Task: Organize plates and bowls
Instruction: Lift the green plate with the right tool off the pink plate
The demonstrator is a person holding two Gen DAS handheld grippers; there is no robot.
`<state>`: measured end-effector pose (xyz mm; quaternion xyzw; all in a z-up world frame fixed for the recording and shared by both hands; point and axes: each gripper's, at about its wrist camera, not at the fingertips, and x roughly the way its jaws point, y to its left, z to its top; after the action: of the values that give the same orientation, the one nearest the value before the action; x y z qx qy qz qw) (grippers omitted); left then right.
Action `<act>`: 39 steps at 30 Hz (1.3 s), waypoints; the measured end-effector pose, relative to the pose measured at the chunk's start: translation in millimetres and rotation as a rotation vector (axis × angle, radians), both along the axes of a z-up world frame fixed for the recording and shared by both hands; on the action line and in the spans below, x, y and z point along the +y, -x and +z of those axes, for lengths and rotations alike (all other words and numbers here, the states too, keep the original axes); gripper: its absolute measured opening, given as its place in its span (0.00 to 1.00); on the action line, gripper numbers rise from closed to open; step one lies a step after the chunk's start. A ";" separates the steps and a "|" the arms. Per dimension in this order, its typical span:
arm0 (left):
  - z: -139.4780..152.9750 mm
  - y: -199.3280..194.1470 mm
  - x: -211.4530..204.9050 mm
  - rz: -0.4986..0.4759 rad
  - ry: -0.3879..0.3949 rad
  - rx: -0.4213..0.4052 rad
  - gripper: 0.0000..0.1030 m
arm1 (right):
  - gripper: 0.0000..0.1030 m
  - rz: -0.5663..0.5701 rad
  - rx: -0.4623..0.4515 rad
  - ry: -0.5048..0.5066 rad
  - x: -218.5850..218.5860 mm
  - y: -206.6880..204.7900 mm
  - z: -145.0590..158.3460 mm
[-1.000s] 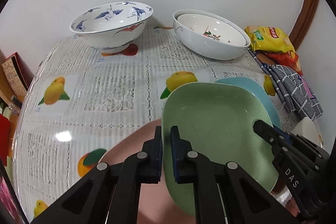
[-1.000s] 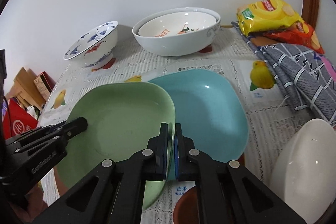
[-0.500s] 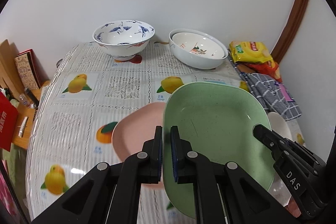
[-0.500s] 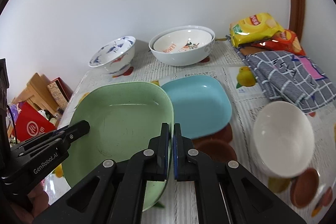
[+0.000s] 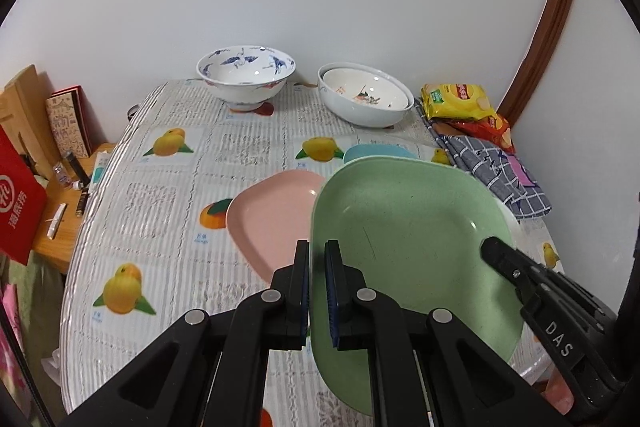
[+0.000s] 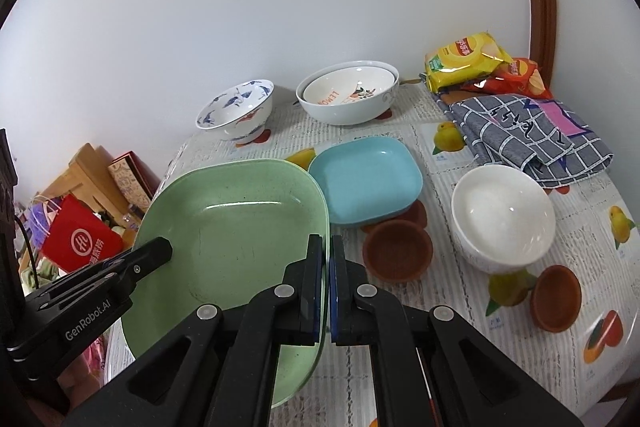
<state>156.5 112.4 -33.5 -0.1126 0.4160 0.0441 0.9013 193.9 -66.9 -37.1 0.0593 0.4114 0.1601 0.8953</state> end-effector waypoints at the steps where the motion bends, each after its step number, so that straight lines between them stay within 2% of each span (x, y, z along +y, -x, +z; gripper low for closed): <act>1: 0.3 2.6 0.2 0.003 0.003 -0.002 0.07 | 0.03 0.001 -0.002 0.004 0.5 2.7 1.4; 16: -11.0 19.6 23.7 0.054 0.028 0.012 0.07 | 0.03 0.054 0.010 0.025 22.5 14.0 -3.7; 29: -50.0 12.0 51.8 0.104 0.050 0.094 0.07 | 0.03 0.109 0.098 0.041 51.4 2.4 -43.1; 39: -68.0 -8.4 61.3 0.126 0.061 0.133 0.07 | 0.03 0.132 0.135 0.053 65.3 -21.8 -63.4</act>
<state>164.9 173.7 -101.4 -0.1629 0.4681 0.0954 0.8632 215.7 -1.6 -100.5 0.0187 0.4778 0.2036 0.8543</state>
